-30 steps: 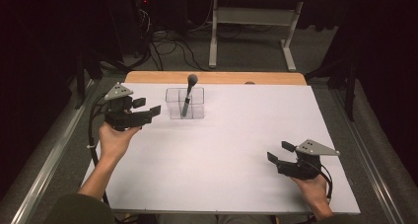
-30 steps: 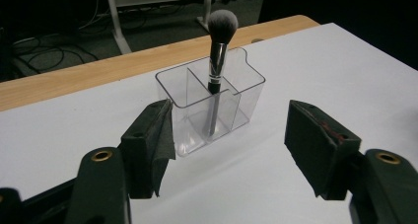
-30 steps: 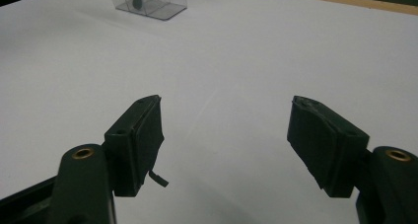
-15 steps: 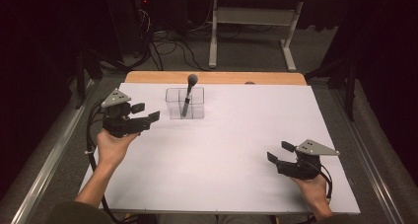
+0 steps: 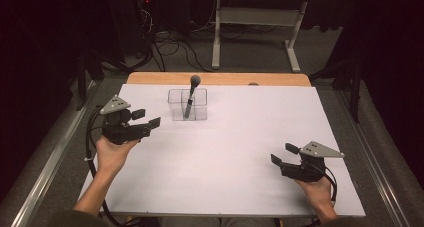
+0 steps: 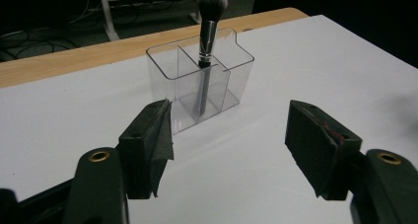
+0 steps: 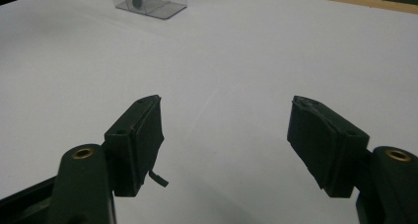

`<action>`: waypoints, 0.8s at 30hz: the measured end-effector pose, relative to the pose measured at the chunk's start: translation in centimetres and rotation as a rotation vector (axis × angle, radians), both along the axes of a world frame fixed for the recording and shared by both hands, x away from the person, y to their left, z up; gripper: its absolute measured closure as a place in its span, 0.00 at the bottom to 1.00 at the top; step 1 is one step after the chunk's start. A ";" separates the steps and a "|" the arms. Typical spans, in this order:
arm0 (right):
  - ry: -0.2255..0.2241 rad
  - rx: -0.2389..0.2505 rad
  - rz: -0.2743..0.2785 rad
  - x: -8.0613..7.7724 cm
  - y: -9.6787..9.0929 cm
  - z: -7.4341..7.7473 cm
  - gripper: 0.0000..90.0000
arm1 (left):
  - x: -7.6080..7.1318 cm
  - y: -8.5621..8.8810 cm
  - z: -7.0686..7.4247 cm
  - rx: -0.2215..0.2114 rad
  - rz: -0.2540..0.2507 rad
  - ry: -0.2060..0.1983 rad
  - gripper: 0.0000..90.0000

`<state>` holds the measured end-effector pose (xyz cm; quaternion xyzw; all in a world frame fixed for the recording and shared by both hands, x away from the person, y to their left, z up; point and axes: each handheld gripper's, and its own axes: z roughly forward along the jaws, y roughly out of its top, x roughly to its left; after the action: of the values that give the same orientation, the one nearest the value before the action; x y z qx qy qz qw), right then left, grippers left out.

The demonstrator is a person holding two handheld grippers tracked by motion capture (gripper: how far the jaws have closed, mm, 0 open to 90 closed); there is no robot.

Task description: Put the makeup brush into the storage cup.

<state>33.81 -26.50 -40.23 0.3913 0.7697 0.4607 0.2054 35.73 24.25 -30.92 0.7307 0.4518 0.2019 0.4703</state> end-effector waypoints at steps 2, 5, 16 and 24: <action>0.000 0.000 0.000 0.0 0.0 0.0 0.35 | -0.1 0.1 -0.1 0.001 -0.002 0.002 0.38; 0.000 0.000 0.001 0.0 0.0 0.0 0.35 | -0.3 0.1 -0.3 -0.002 -0.003 0.006 0.38; 0.000 0.000 0.002 0.0 0.0 0.0 0.35 | -0.9 0.2 -1.1 -0.011 -0.017 0.025 0.38; 0.000 0.000 0.002 0.0 0.0 0.0 0.35 | -1.2 0.3 -1.6 -0.008 -0.014 0.035 0.38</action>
<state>33.85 -26.50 -40.26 0.3906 0.7702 0.4607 0.2050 34.58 24.60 -32.55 0.7353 0.4557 0.1839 0.4667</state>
